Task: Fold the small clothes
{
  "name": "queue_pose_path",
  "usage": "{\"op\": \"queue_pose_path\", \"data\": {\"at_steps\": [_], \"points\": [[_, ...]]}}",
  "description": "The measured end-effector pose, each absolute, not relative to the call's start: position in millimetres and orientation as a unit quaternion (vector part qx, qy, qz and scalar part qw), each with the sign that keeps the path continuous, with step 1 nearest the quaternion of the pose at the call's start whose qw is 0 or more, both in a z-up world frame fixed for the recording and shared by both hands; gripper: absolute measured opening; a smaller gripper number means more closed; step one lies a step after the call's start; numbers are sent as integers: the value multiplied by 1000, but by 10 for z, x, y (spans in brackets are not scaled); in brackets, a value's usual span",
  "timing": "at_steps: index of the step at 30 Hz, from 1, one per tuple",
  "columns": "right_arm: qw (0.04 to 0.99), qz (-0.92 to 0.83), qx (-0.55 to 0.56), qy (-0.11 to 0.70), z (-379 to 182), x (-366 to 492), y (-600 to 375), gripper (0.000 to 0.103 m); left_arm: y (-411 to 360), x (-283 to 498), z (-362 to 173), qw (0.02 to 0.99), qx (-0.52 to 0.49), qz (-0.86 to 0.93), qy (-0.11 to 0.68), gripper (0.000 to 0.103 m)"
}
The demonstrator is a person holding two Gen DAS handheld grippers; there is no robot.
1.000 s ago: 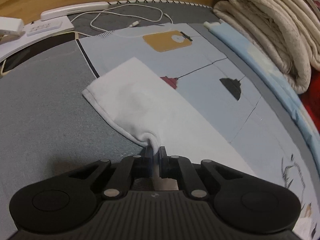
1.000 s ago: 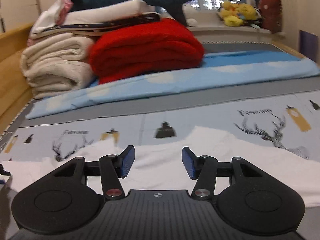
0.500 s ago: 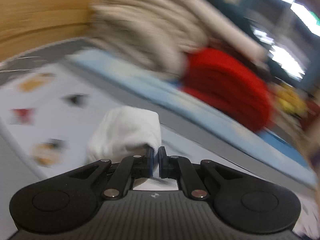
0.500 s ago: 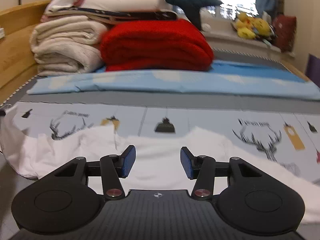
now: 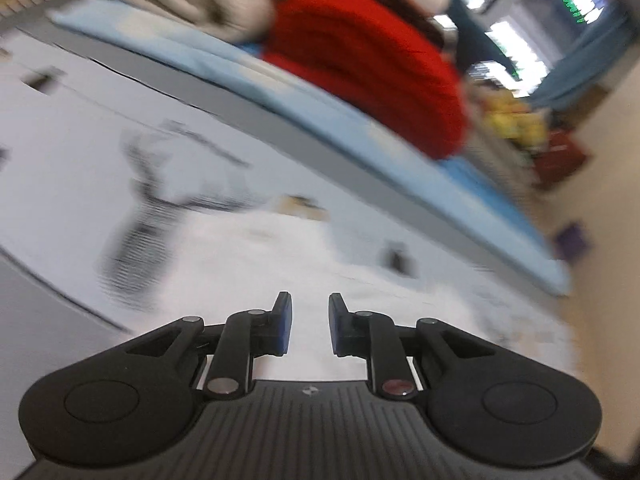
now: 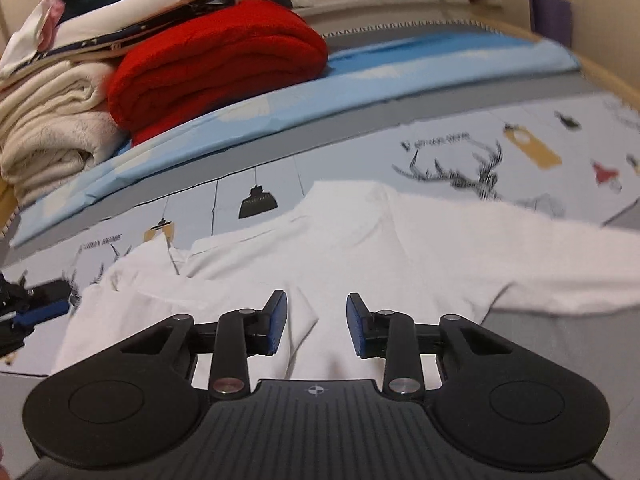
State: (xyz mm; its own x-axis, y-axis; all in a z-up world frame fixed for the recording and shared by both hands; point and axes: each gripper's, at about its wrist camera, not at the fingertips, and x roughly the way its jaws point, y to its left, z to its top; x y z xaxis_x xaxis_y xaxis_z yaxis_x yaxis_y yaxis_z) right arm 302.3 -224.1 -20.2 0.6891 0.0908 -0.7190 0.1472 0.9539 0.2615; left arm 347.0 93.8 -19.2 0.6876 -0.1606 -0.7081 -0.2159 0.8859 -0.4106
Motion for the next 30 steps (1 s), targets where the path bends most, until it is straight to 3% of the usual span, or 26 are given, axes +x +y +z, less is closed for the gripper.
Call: {"op": "queue_pose_path", "data": {"at_steps": [5, 9, 18, 20, 21, 24, 28, 30], "points": [[885, 24, 182, 429, -387, 3129, -2193, 35, 1126, 3450, -274, 877, -243, 72, 408, 20], [872, 46, 159, 460, -572, 3273, -1986, 38, 1352, 3524, -282, 873, -246, 96, 410, 32], [858, 77, -35, 507, -954, 3466, -1334, 41, 1772, 3676, -283, 863, -256, 128, 417, 35], [862, 77, -72, 497, -980, 3454, -1270, 17, 1821, 3708, -272, 862, -258, 132, 415, 35], [866, 76, -74, 489, -959, 3451, -1284, 10, 1834, 3723, -260, 863, -257, 131, 414, 35], [893, 84, -5, 442, -747, 3437, -1470, 7, 1816, 3751, -247, 867, -251, 130, 410, 35], [940, 29, 177, 291, -369, 3242, -2056, 7, 1744, 3770, -287, 866, -253, 117, 415, 35], [929, -39, 221, 295, -457, 3216, -2314, 7, 1699, 3780, -309, 867, -247, 111, 419, 35]]}}
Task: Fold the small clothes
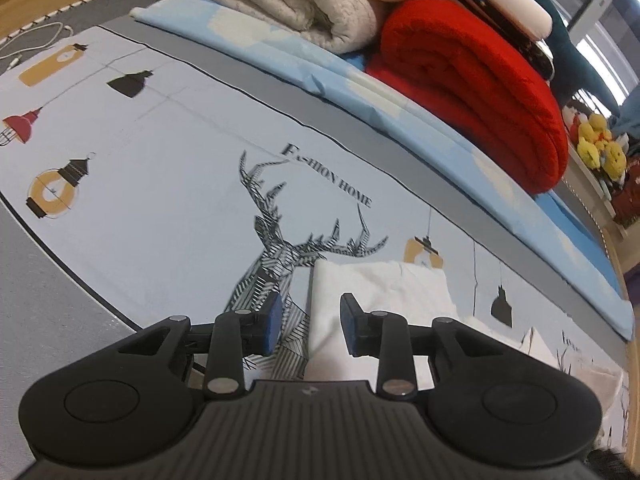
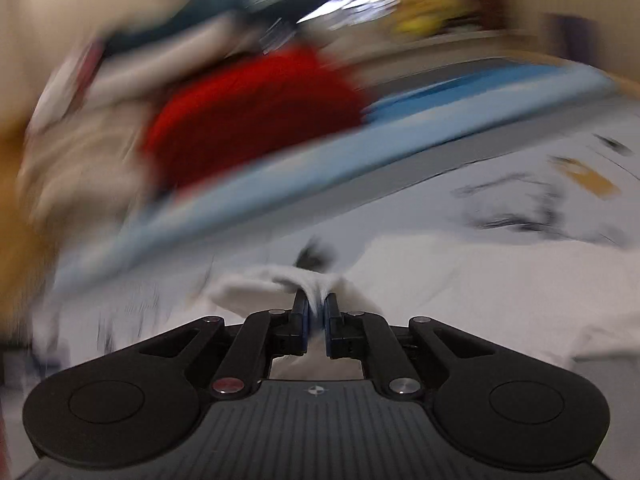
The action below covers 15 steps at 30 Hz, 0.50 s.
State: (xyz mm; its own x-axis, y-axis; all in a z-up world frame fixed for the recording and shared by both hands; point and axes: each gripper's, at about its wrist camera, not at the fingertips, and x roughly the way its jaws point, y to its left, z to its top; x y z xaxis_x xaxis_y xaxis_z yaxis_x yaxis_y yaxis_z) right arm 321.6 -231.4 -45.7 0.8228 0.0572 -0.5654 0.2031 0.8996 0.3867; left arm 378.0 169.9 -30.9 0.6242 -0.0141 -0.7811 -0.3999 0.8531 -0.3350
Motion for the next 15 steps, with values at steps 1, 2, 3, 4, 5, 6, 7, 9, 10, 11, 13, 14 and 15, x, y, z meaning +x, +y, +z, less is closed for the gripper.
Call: {"op": "queue_pose_path", "data": {"at_steps": [1, 2, 3, 4, 5, 6, 7, 9, 10, 11, 13, 14, 15], "points": [[911, -65, 236, 333, -593, 3259, -2420, 11, 1679, 3784, -320, 867, -245, 108, 421, 35], [885, -80, 260, 378, -764, 3308, -2525, 12, 1664, 3786, -336, 866, -243, 106, 423, 35], [861, -91, 289, 408, -912, 3323, -2622, 12, 1652, 3789, -354, 865, -243, 104, 426, 35], [835, -111, 318, 434, -1051, 3314, -2724, 12, 1642, 3792, -375, 863, -244, 102, 431, 35], [820, -125, 336, 446, -1128, 3303, -2794, 12, 1637, 3797, -396, 861, -245, 99, 434, 35], [810, -131, 352, 451, -1181, 3300, -2860, 12, 1631, 3802, -420, 858, -248, 95, 439, 35], [805, -129, 364, 451, -1201, 3314, -2909, 14, 1626, 3805, -447, 854, -254, 89, 445, 35], [807, -128, 372, 441, -1185, 3347, -2997, 22, 1618, 3803, -491, 848, -263, 82, 453, 37], [812, -133, 367, 435, -1161, 3368, -3023, 28, 1620, 3801, -516, 845, -267, 79, 457, 37], [815, -143, 362, 430, -1143, 3386, -3062, 29, 1626, 3798, -536, 842, -270, 79, 460, 37], [809, -156, 369, 430, -1172, 3407, -3118, 29, 1653, 3788, -569, 836, -278, 85, 465, 37], [804, -160, 374, 434, -1188, 3424, -3153, 26, 1670, 3783, -581, 834, -282, 87, 466, 37], [800, -163, 375, 439, -1200, 3439, -3177, 24, 1687, 3779, -588, 832, -287, 89, 467, 37]]}}
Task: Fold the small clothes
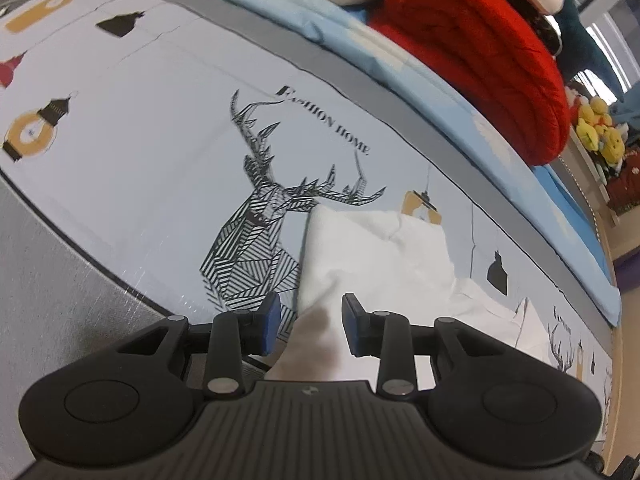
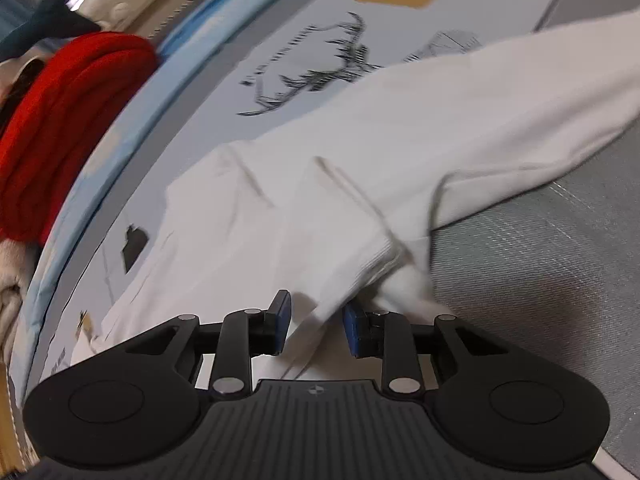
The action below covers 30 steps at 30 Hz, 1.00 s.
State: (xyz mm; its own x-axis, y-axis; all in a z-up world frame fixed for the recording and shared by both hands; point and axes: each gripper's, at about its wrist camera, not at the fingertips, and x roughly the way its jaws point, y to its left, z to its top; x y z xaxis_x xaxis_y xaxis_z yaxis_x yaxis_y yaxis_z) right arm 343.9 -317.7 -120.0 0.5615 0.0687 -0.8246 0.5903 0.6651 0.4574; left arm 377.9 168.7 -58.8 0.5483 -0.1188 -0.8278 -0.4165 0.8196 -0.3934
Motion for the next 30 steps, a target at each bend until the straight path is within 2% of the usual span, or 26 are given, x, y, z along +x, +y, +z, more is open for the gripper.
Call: {"op": "queue_pose_path", "data": {"at_steps": [1, 3, 6, 9, 11, 12, 14, 15, 17, 19, 21, 23, 25, 26, 28, 30], "points": [[799, -163, 376, 439, -1195, 3438, -3167, 22, 1699, 3774, -589, 831, -290, 91, 467, 37], [805, -163, 369, 436, -1170, 3441, -3159, 2, 1702, 3774, -587, 831, -288, 90, 468, 37], [831, -144, 371, 388, -973, 3359, -3150, 3, 1661, 3770, -588, 827, -287, 77, 477, 37], [883, -110, 353, 289, -628, 3223, -3073, 3, 1605, 3747, -606, 822, -289, 54, 488, 37], [880, -132, 360, 281, -642, 3193, -3116, 3, 1561, 3716, -638, 820, -279, 45, 498, 37], [868, -156, 359, 306, -722, 3220, -3158, 3, 1539, 3704, -669, 818, -272, 42, 505, 37], [823, -219, 343, 397, -988, 3322, -3247, 11, 1483, 3686, -760, 815, -242, 42, 526, 36], [795, -246, 352, 428, -1113, 3315, -3316, 11, 1459, 3685, -818, 814, -222, 40, 536, 31], [791, -255, 368, 417, -1110, 3247, -3365, 12, 1456, 3683, -949, 806, -187, 49, 559, 29], [831, -241, 315, 389, -892, 3300, -3268, 12, 1510, 3671, -964, 809, -188, 56, 554, 28], [858, -230, 295, 351, -726, 3287, -3220, 23, 1537, 3659, -864, 825, -168, 90, 532, 16], [871, -240, 283, 321, -616, 3252, -3217, 29, 1560, 3677, -777, 840, -144, 126, 508, 16], [871, -247, 288, 313, -583, 3264, -3290, 30, 1661, 3698, -759, 841, -207, 116, 486, 17], [868, -245, 296, 314, -588, 3262, -3324, 30, 1686, 3718, -773, 838, -236, 100, 481, 18], [862, -244, 311, 317, -629, 3244, -3377, 30, 1643, 3777, -798, 838, -250, 74, 479, 28], [851, -236, 332, 331, -682, 3273, -3433, 30, 1579, 3835, -818, 840, -250, 63, 477, 51]]}}
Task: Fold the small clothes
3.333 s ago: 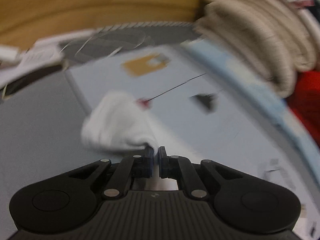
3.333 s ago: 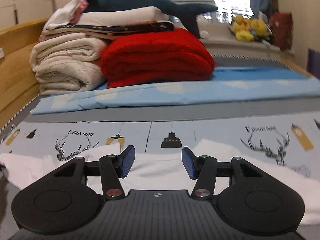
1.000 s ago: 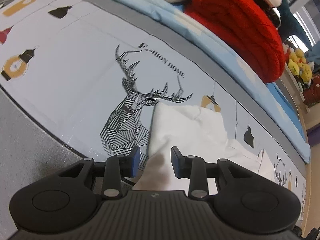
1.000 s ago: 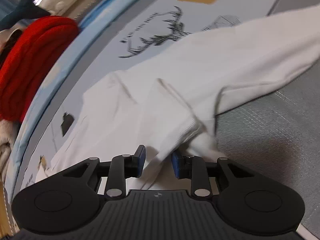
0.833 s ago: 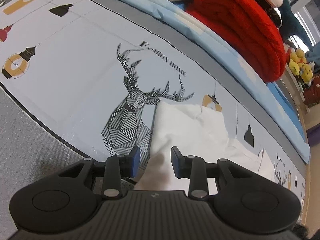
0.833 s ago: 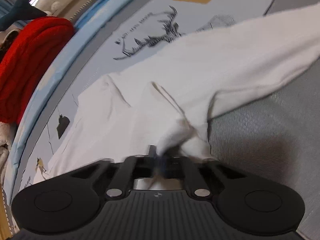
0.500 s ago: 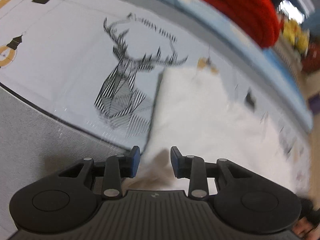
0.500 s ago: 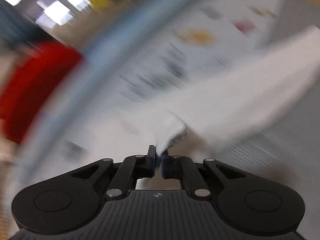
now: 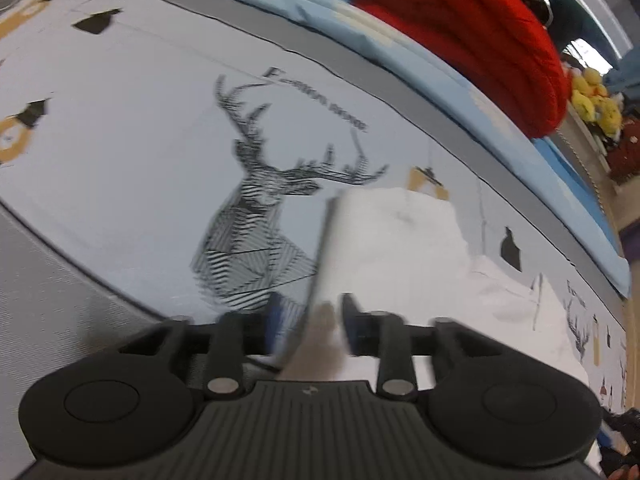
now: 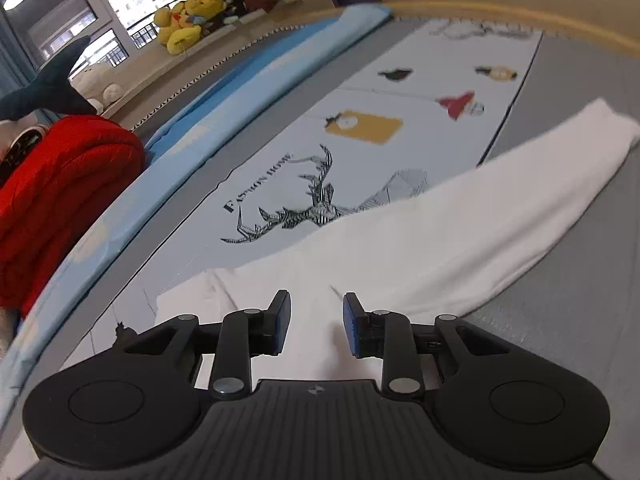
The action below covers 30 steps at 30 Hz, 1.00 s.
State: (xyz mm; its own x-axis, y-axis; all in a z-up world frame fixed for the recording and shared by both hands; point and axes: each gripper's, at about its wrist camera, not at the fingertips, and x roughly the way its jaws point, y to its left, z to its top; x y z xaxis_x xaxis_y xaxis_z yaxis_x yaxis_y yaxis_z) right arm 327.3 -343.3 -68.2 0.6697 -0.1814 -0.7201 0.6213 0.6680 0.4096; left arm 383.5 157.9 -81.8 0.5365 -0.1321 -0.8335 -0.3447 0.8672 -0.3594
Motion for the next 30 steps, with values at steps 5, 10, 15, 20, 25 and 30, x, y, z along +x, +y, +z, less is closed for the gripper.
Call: {"op": "queue_pose_path", "data": {"at_steps": [5, 10, 15, 20, 25, 30], "points": [[788, -249, 390, 405, -1029, 3200, -3504, 36, 1538, 3943, -880, 847, -244, 63, 468, 51], [764, -258, 399, 436, -1189, 3202, -3520, 39, 1526, 4081, -917, 849, -248, 60, 462, 51], [765, -262, 391, 440, -1176, 3236, -3513, 39, 1488, 4117, -920, 857, -240, 58, 453, 49], [784, -254, 374, 424, -1083, 3271, -3501, 10, 1495, 4157, -945, 864, -240, 59, 439, 45], [857, -172, 354, 331, -737, 3272, -3350, 7, 1485, 4190, -999, 864, -241, 46, 439, 28], [891, -102, 364, 250, -522, 3203, -3304, 7, 1557, 4106, -829, 883, -250, 52, 393, 3]]}}
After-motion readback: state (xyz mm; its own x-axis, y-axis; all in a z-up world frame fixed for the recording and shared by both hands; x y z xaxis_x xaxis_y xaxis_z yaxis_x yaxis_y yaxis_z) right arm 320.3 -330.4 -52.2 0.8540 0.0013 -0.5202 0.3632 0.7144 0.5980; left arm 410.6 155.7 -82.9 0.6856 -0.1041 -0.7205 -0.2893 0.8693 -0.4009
